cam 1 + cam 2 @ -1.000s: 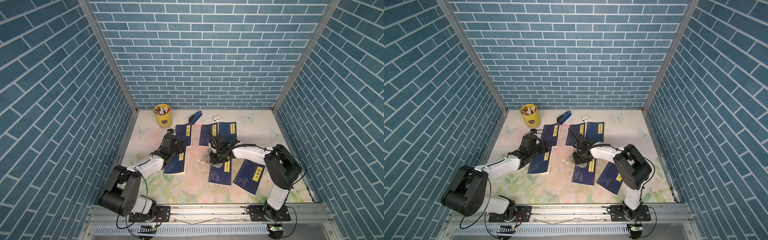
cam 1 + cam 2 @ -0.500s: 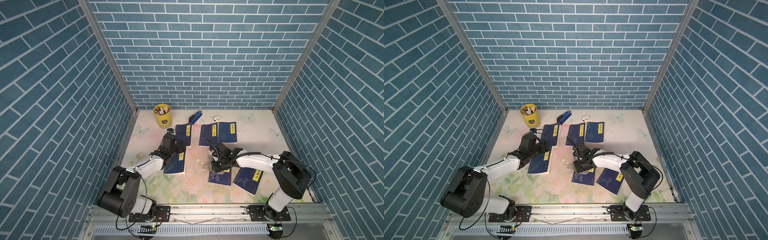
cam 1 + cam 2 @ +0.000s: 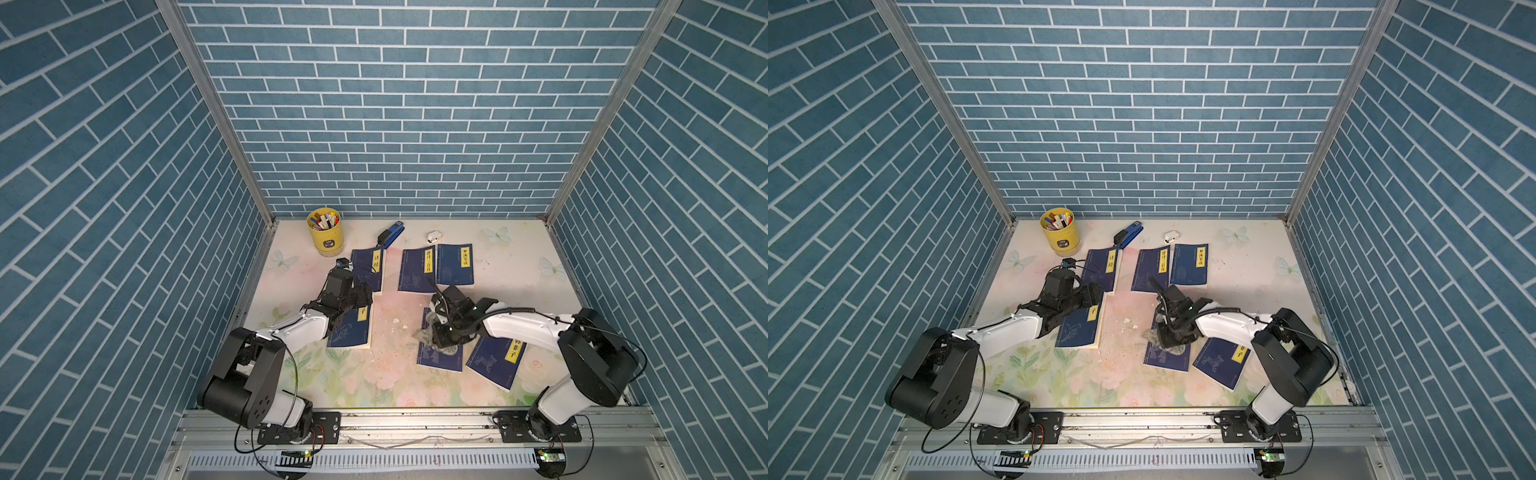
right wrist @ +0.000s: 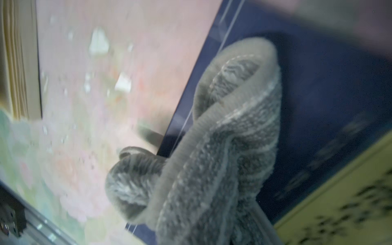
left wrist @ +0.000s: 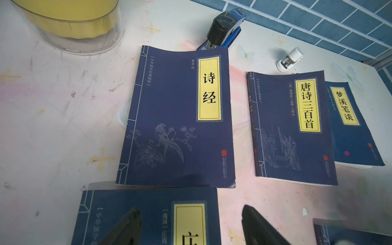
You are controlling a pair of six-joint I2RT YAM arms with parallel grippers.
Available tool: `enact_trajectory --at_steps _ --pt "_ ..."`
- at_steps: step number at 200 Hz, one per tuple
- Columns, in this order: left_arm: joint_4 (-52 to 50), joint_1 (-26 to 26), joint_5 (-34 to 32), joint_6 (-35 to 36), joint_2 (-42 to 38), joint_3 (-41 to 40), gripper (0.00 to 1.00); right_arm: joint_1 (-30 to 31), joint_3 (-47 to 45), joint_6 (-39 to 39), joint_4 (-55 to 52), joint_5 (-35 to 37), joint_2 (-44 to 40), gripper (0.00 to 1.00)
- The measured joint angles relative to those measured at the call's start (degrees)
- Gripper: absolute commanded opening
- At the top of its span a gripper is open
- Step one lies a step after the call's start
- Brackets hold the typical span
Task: Wipe the cover of the book
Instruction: Wipe the dirt from the cover of the book.
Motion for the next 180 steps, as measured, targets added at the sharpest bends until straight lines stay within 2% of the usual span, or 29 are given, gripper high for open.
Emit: enact_trajectory --at_steps 40,75,107,136,180 --pt "0.57 0.0 0.59 -0.07 -0.96 -1.64 0.79 -4.11 9.03 -3.41 -0.04 1.51 7.74 0.16" --pt "0.52 0.0 1.16 0.09 -1.44 -1.7 0.8 -2.93 8.39 -4.37 0.39 3.58 7.28 0.16" --pt "0.52 0.0 1.16 0.37 -1.42 -1.64 0.8 4.11 2.86 -3.61 -0.46 6.58 2.16 0.17" --pt "0.57 0.0 1.22 0.48 -0.59 -0.87 0.8 12.11 -2.4 -0.92 -1.25 5.75 -2.64 0.17" --pt "0.7 0.0 1.36 0.63 0.92 -0.31 0.8 13.42 -8.76 4.24 -0.39 3.89 -8.85 0.17"
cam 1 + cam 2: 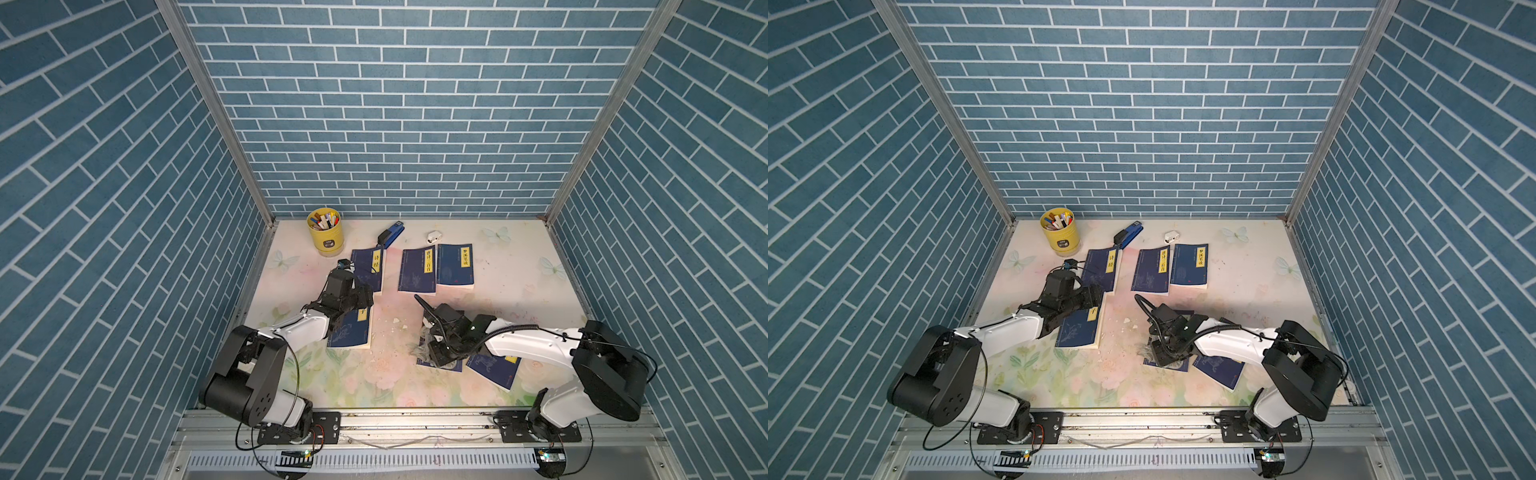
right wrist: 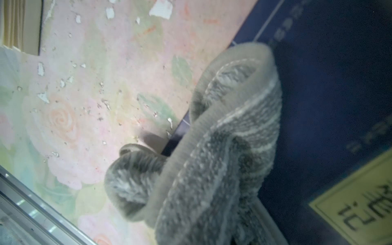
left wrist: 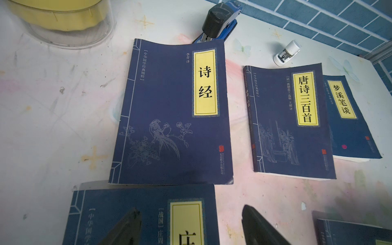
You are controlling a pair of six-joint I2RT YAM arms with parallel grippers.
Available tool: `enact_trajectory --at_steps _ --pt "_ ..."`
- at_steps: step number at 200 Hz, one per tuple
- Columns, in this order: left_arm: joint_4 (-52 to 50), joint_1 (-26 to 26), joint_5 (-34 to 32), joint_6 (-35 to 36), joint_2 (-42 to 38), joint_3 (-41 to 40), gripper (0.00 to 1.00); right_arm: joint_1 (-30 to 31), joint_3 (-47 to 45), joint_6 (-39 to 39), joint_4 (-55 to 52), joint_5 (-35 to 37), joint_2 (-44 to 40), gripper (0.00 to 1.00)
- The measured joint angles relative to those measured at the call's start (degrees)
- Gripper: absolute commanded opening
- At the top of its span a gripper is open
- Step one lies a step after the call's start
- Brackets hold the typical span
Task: Wipe the cover of the book
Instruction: Wipe the dirt from the cover of the book.
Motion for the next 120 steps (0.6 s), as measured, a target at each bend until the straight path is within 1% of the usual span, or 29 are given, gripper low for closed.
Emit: enact_trajectory --at_steps 32,77,120 --pt "0.79 0.0 0.04 0.0 1.09 0.04 0.79 0.04 -1.79 1.6 -0.87 -0.46 -2.27 0.17" --pt "1.16 0.0 0.31 -0.02 1.73 0.04 0.8 0.96 -2.03 1.64 -2.14 -0.37 -2.91 0.17" --pt "1.05 0.0 0.24 0.0 1.73 0.07 0.79 0.96 1.38 1.11 -4.44 -0.46 0.61 0.19"
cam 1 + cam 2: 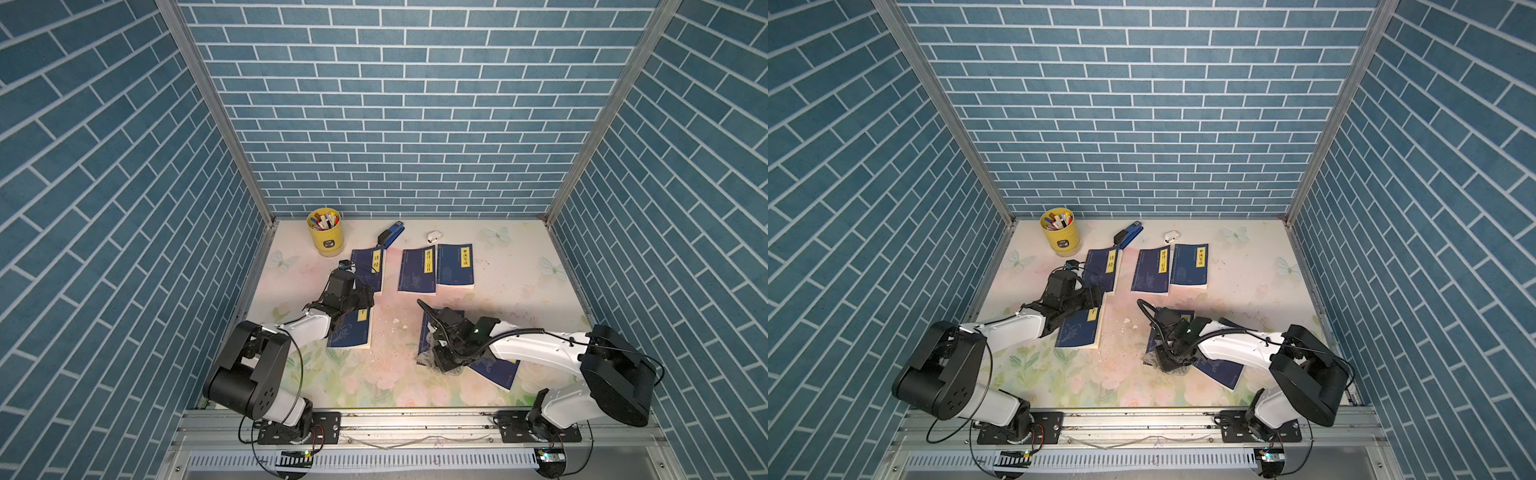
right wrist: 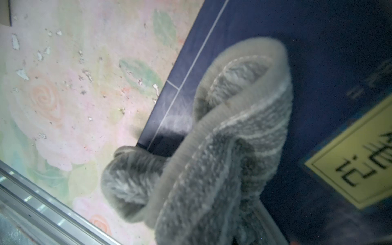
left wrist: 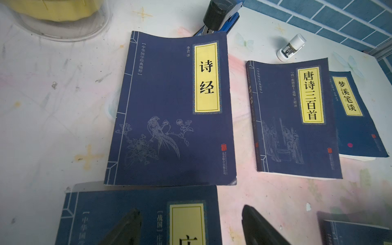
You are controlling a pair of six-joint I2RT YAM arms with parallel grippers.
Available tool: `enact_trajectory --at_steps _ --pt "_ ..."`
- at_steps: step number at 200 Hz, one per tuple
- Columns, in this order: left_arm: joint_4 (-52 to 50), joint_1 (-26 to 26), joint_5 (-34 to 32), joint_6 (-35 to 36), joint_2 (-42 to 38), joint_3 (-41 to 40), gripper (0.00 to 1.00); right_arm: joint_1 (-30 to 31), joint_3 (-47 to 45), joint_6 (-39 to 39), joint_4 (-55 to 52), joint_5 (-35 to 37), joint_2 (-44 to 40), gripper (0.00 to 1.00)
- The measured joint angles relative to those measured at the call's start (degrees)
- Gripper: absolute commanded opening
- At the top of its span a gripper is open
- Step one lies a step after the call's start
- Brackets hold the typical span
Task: Wipe the cover of the book
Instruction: Wipe the dirt from the cover of the book.
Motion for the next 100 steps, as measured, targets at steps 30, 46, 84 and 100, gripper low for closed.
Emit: enact_trajectory --at_steps 30,46,84,100 --pt "-0.31 0.0 -0.07 0.0 -0.33 0.0 0.79 -1.07 4.81 -1.07 -0.33 -1.01 4.87 0.19" --pt "-0.37 0.0 -0.17 0.0 -0.87 0.0 0.79 -3.52 5.99 -1.53 1.22 -2.67 6.4 0.19" --pt "-0.37 0.0 -0.31 0.0 -1.77 0.0 0.79 -12.74 7.69 -3.54 5.11 -4.59 8.79 0.19" --pt "-0.37 0.0 -0.39 0.0 -1.84 0.0 0.79 -15.04 10.29 -5.07 5.2 -4.46 11.04 0.19"
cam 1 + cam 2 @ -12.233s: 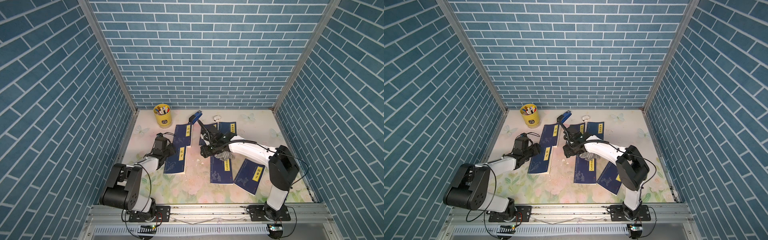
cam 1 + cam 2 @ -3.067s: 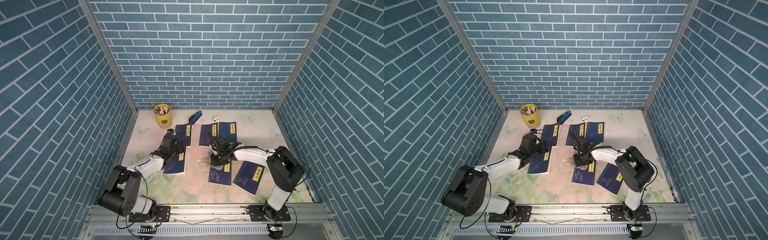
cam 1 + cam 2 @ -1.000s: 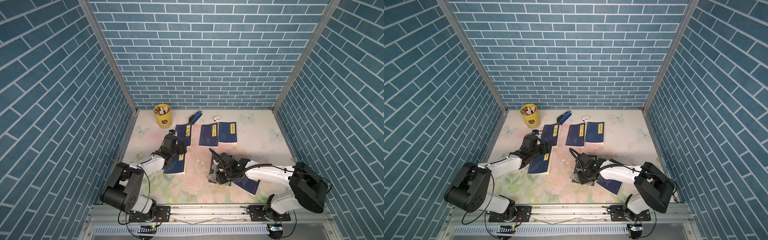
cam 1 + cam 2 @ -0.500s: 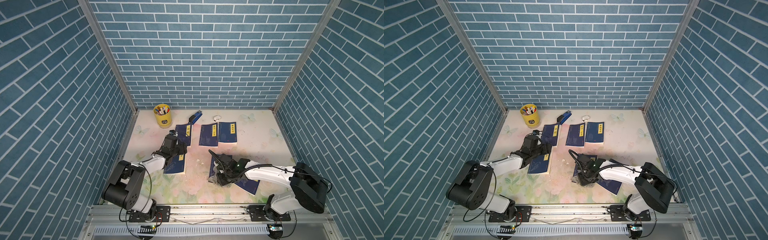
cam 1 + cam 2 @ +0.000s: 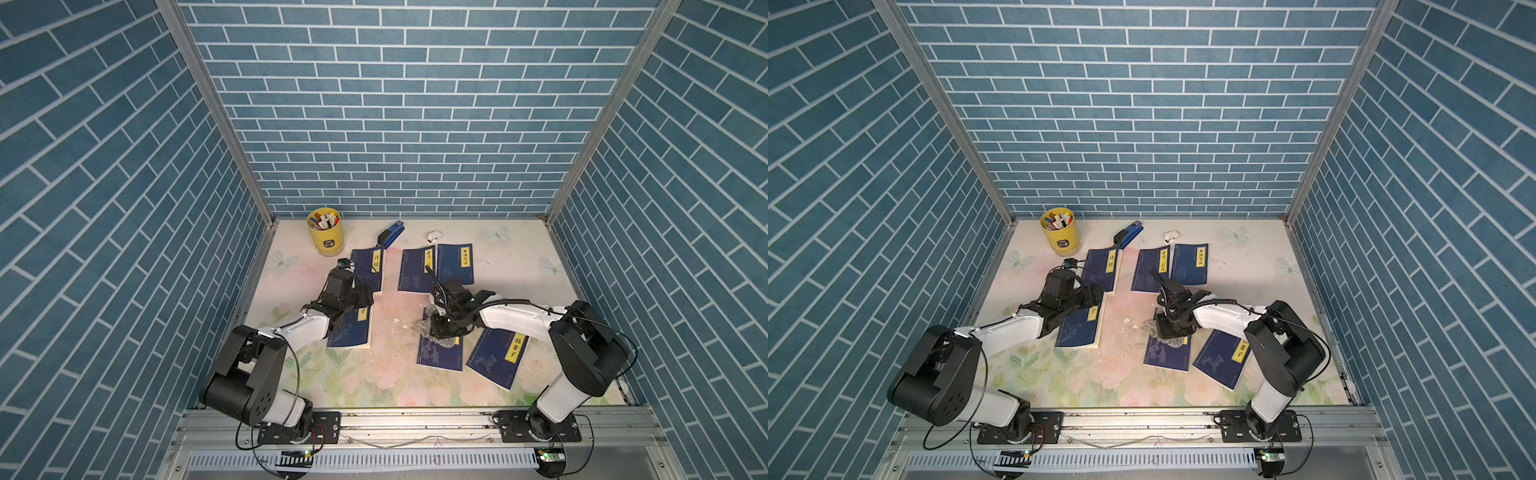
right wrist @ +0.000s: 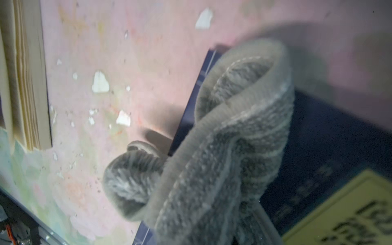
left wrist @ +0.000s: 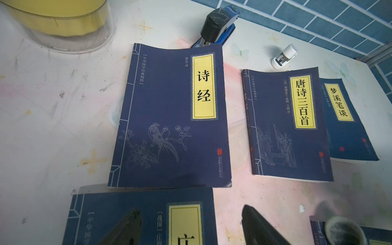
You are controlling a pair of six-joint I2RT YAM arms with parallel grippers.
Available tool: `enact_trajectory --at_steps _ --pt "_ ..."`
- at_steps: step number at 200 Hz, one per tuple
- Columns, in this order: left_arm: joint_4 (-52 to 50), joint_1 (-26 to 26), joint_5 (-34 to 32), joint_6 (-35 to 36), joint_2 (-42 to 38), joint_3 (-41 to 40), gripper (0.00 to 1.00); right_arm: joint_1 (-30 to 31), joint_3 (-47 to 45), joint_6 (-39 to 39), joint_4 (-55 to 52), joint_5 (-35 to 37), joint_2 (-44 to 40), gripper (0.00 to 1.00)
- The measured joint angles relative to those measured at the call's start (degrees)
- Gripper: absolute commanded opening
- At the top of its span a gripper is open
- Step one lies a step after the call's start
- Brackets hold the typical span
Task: Wipe the cover of the book
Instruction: Wipe the dirt from the cover of the book.
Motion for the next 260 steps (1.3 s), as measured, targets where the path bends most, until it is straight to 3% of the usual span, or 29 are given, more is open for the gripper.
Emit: enact_trajectory --at_steps 33,63,92,136,169,193,227,260 --pt "0.02 0.0 0.04 -0.07 0.0 0.0 0.79 -1.44 4.68 -2.25 0.13 0.74 3.98 0.19" --pt "0.02 0.0 0.2 -0.09 0.0 0.0 0.79 -1.38 3.43 -2.45 1.11 1.05 3.28 0.19" --pt "0.17 0.0 0.42 -0.24 0.02 0.15 0.79 0.85 -2.67 -0.76 2.78 3.65 -1.95 0.18" --pt "1.4 -0.09 1.55 -0.7 2.58 1.73 0.79 9.51 -10.69 6.36 0.7 7.67 -10.49 0.18" --pt "1.68 -0.68 2.14 -0.72 4.33 2.95 0.79 10.36 -13.94 10.62 -2.75 8.68 -15.08 0.18" --pt "1.77 -1.09 2.38 -0.76 4.33 2.99 0.79 8.83 -15.28 11.69 -4.46 8.92 -16.96 0.18" --pt "1.92 -1.64 2.6 -0.87 4.33 2.99 0.79 1.29 -15.13 11.47 -4.94 9.38 -17.0 0.18" --pt "2.27 -3.21 2.6 -1.01 4.33 2.99 0.79 -3.72 -11.72 9.38 -5.92 11.15 -12.87 0.18"
